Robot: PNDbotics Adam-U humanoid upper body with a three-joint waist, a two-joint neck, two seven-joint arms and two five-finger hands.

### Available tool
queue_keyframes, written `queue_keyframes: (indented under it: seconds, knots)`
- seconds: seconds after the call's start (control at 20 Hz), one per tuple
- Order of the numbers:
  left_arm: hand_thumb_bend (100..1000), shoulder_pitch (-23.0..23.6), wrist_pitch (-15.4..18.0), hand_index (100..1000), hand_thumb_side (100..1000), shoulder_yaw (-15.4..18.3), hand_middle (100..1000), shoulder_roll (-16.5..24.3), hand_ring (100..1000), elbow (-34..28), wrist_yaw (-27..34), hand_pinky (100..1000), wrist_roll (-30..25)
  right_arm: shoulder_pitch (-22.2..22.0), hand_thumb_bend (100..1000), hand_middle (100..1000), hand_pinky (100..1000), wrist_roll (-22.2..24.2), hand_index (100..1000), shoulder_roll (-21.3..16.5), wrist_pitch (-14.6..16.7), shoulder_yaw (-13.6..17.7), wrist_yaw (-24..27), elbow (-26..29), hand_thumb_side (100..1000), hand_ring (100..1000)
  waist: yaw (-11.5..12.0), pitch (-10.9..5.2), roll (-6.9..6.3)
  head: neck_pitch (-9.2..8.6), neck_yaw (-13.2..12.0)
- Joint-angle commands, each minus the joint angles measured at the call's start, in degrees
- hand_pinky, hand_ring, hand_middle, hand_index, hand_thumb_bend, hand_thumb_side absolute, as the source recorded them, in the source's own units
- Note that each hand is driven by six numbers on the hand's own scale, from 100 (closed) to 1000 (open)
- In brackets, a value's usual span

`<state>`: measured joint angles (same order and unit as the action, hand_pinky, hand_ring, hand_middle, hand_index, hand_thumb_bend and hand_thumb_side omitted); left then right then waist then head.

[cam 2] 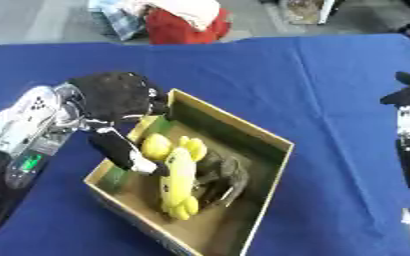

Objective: Pick up objects on the table and place them in the box.

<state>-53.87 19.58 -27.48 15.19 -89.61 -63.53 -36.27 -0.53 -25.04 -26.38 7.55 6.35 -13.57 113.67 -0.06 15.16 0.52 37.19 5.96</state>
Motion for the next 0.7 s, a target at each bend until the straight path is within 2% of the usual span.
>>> queue_keyframes:
  seconds: [0.05,0.15,0.35,0.45,0.5,0.65,0.7]
  knots:
    - [561,-0.72,-2.38,831,1000,1.76,675,1.16,721,-3.28,3.61,757,-0.02,0.09,100,528,894,-0.15,824,-0.78,-0.17,0.55,-0.52,0.92,969,910,-0.02,-1.08,0.34,-0.72,0.16]
    - [528,-0.73,-3.82,865,1000,2.36,692,1.4,735,-4.2,5.32,758,-0.3,0.06,100,528,894,-0.19,822,-0.75,-0.25,0.56,-0.55,0.92,968,910,0.03,-1.11,0.39,-0.82,0.17]
    - [484,-0.64,-6.56,866,1000,4.55,693,2.08,727,-6.97,8.74,753,-0.02,0.06,100,529,894,-0.44,822,-0.77,-0.25,0.7,-0.6,0.92,967,909,0.15,-1.16,0.56,-0.92,0.27]
    - [418,-0.4,-8.44,856,1000,6.37,692,2.72,721,-9.02,11.11,753,0.81,0.09,100,530,894,-0.61,822,-0.86,-0.13,0.8,-0.52,0.92,967,909,0.26,-1.19,0.64,-0.81,0.48]
    - [324,-0.1,-9.76,846,1000,7.62,688,3.15,714,-10.22,12.61,745,1.63,0.11,100,530,894,-0.7,822,-0.9,-0.05,0.86,-0.46,0.92,967,909,0.35,-1.21,0.68,-0.71,0.63]
    - [280,1.38,-14.44,830,1000,11.3,674,4.92,679,-13.86,16.86,704,5.14,0.1,100,530,894,-0.96,822,-0.94,0.06,1.05,-0.26,0.92,968,909,0.59,-1.26,0.7,-0.37,1.17]
    - [227,2.22,-16.42,819,1000,12.78,659,5.57,652,-14.89,18.14,666,6.83,0.08,100,530,894,-1.05,822,-0.91,0.06,1.13,-0.21,0.92,967,909,0.73,-1.28,0.72,-0.3,1.43]
